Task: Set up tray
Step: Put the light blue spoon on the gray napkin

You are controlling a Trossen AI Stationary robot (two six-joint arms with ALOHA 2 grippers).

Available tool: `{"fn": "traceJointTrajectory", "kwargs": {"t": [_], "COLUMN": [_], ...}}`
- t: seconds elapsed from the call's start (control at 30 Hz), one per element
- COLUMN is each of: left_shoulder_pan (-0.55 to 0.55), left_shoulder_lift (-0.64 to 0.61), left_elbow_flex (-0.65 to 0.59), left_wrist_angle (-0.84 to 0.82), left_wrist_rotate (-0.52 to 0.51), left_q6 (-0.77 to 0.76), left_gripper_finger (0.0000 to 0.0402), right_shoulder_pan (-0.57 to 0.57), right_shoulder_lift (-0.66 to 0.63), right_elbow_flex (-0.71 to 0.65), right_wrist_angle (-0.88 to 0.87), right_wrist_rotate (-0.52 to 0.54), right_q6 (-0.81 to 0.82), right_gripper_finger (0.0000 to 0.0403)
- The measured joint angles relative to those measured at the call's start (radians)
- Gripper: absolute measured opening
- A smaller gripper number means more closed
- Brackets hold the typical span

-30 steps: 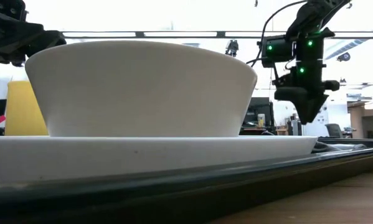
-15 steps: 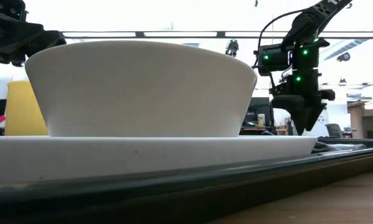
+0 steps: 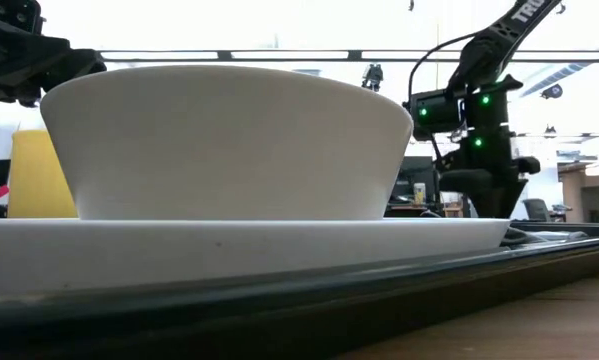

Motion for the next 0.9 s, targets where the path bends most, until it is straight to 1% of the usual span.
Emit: {"fn": "traceJointTrajectory", "kwargs": {"t": [0.2, 0.37, 0.5, 0.7, 0.9], "left_shoulder_pan": [0.000, 0.000, 0.000, 0.000, 0.000], "left_shoulder_lift": [0.000, 0.000, 0.000, 0.000, 0.000], "left_elbow_flex": [0.000, 0.000, 0.000, 0.000, 0.000], "left_wrist_angle": [0.000, 0.000, 0.000, 0.000, 0.000], "left_wrist_rotate": [0.000, 0.000, 0.000, 0.000, 0.000], "left_q6": [0.000, 0.000, 0.000, 0.000, 0.000], "left_gripper_finger": [0.0104, 0.0104, 0.0104, 0.0104, 0.0104], "right_shoulder_pan": [0.000, 0.000, 0.000, -0.002, -0.004], "right_shoulder_lift": [0.057, 0.076, 0.073, 0.057, 0.055], "right_elbow_flex": [0.001, 0.004, 0.003, 0.001, 0.013], "right_wrist_angle": [0.002, 0.002, 0.008, 0.011, 0.014], "right_wrist_rotate": [0.000, -0.001, -0.011, -0.026, -0.018], "right_q6": [-0.002, -0.015, -0.017, -0.030, -0.045], "right_gripper_finger": [0.0158, 0.0140, 0.0109, 0.0033, 0.0029]}}
